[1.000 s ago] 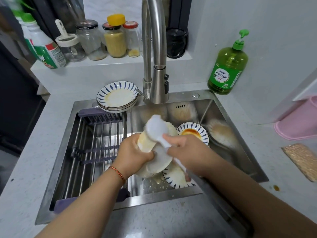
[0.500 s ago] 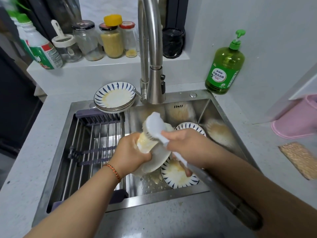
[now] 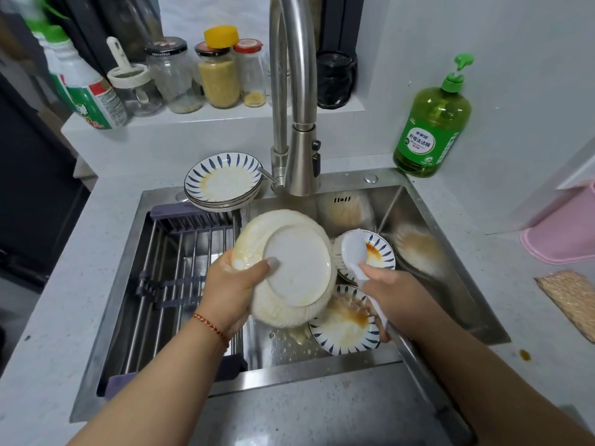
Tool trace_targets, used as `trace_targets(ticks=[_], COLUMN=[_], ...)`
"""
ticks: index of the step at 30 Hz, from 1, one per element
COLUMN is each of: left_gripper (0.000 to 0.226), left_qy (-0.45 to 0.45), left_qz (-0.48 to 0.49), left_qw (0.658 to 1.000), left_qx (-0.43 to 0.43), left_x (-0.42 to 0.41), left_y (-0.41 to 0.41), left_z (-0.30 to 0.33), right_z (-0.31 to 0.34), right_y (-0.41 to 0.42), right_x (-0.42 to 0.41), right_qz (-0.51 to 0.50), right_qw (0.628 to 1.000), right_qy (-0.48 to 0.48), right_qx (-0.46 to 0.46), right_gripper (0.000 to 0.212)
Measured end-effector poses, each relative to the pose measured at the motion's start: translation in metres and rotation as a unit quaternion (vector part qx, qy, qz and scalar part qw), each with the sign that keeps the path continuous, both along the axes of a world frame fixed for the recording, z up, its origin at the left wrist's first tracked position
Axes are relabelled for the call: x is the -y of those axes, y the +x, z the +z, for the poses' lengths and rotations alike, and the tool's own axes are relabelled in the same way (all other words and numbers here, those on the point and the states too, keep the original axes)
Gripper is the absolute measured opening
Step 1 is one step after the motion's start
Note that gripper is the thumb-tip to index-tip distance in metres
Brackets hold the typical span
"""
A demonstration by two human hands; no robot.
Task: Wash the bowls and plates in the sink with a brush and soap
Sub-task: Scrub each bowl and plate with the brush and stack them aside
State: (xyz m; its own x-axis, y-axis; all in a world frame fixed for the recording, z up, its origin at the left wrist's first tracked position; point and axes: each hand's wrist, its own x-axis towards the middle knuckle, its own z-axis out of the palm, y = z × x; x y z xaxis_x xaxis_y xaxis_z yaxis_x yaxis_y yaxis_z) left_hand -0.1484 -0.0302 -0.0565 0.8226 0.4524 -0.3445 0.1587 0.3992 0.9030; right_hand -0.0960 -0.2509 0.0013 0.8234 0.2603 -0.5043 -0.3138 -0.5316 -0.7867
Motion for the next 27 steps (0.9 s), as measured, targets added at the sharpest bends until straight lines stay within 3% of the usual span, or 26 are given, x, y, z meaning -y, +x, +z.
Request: trace_targets(ticks=[7,10,15,18,22,27], left_gripper=[0.036,0.027,0.028,0.024,0.026,0.034], left_qy=[-0.030,-0.037,-0.014,-0.028,-0.026,-0.019], left_qz=[-0.021,0.006,-0.023,-0.014,0.012,-0.004], left_qw=[0.999,0.999,1.000,0.999,1.000,1.000], left_qx=[0.010,0.013,0.004,0.005,0.008,0.002], left_x=[0.020,0.010,0.008,0.015,0.001,0.000], left_y=[0.003,0.004,0.000,0.003,0.001,-0.001], left_z=[0.002,0.005,0.006,0.009,0.012,0.011], right_z=[-0.008,-0.017,-0.008,0.000,-0.006,-0.003], right_y=[-0.012,-0.025,0.001,-0.001,-0.016,0.007], right_x=[-0.030,-0.025,-0.022,-0.036,-0.028,-0.024], right_qz=[0.173,0.232,0.158,0.200,0.270,0.196], right_qw=[0.968,0.953,0.977,0.968,0.947,0.969], right_qy=[-0.082,-0.111,-0.096,-0.068,-0.115,-0.114], right_qx=[0.159,0.158,0.107,0.137,0.135,0.098], right_gripper=[0.053,0.057,0.054,0.055,0.056,0.056])
